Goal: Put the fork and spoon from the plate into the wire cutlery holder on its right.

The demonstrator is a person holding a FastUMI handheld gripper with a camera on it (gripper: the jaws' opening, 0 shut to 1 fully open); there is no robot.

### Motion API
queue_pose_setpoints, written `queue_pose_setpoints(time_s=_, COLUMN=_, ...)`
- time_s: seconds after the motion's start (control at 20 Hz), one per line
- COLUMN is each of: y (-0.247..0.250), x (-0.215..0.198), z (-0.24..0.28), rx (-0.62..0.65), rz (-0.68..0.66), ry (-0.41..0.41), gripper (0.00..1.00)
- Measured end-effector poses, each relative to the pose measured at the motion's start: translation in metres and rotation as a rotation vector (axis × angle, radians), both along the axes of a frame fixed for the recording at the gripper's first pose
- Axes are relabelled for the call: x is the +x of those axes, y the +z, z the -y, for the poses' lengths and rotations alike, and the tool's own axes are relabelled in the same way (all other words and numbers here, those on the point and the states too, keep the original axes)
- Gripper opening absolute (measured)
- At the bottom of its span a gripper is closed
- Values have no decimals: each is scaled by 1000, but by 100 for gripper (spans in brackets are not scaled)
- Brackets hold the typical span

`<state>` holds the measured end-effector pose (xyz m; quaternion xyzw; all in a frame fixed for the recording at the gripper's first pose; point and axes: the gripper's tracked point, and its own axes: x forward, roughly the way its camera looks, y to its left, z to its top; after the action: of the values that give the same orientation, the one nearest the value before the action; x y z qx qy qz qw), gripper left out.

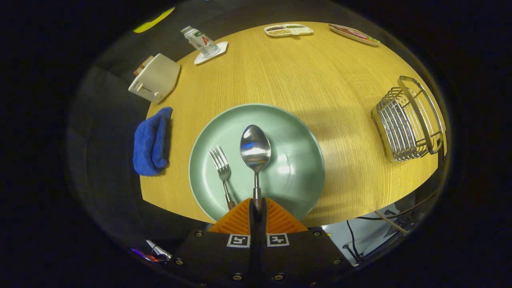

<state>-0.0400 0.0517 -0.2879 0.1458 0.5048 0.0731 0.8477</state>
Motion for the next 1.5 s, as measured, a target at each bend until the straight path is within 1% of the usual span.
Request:
queue_pose_setpoints(time_s=0.15, y=28, x=10, z=24, rx=-2, rz=70, ry=-63, gripper=1)
queue_pose_setpoints(time_s=0.3, y=55, x=15, z=59, rx=12, rz=113, ry=-170, gripper=1)
queue_pose_setpoints(time_s=0.4, y=67, x=11, z=86, rx=3, rz=127, ry=-225, gripper=1)
queue_pose_setpoints(time_s=0.55, y=76, x=6, z=125, rx=-22, rz=118, ry=-287, gripper=1)
queue_pose_setpoints(time_s=0.8, y=70, x=-7, z=177, rx=-44, rz=57, ry=-381, gripper=1)
queue_pose_setpoints(time_s=0.9, y=63, x=-11, z=187, rx=-51, rz=21, ry=-396, gripper=1)
queue_pose_setpoints(time_s=1.0, y=58, x=-14, z=189, rx=-39, rz=-13, ry=-394, gripper=1)
queue_pose_setpoints(time_s=1.05, y=59, x=-14, z=189, rx=-24, rz=-19, ry=-391, gripper=1)
queue_pose_setpoints(time_s=1.2, y=58, x=-16, z=194, rx=-62, rz=-42, ry=-371, gripper=1)
queue_pose_setpoints(time_s=1.4, y=60, x=-18, z=194, rx=-66, rz=-66, ry=-354, gripper=1)
queue_pose_setpoints(time_s=1.45, y=62, x=-17, z=194, rx=-66, rz=-68, ry=-353, gripper=1)
queue_pose_setpoints(time_s=1.5, y=63, x=-15, z=195, rx=-65, rz=-66, ry=-356, gripper=4)
